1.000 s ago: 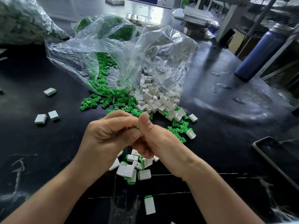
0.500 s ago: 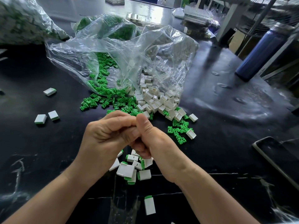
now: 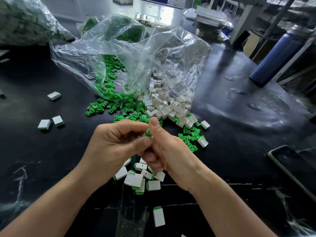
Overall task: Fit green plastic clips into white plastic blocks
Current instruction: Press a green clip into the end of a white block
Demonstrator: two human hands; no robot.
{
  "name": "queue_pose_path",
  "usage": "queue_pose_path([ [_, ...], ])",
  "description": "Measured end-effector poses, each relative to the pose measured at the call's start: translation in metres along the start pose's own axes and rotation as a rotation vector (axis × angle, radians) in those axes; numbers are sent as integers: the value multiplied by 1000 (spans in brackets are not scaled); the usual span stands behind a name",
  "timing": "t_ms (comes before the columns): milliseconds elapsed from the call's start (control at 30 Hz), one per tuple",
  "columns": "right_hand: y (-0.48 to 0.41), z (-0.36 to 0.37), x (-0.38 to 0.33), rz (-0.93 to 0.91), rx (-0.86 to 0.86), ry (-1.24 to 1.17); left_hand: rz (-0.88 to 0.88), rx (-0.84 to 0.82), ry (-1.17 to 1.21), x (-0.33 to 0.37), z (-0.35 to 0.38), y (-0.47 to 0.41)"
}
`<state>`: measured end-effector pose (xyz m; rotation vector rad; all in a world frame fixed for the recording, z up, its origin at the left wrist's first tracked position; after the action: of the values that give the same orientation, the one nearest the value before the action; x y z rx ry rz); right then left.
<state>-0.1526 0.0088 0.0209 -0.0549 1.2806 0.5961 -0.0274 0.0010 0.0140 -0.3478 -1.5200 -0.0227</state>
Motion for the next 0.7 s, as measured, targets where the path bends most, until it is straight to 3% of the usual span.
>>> queue_pose_path([
  [200, 0, -1, -1, -3, -23, 31, -15, 89, 4, -1, 2, 1],
  [700, 2, 5, -4, -62, -84, 21, 34, 88, 49, 4, 2, 3],
])
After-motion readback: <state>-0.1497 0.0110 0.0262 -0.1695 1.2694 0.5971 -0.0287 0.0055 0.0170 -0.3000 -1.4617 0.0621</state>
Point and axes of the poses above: each hand's wrist, its own y-axis away from the middle knuckle, its own z-axis out of the palm, x = y × z, the point moved 1 cm from there along -y, towards the middle knuckle, and after that the axes turned 11 degrees about -y, right-handed, at the moved point
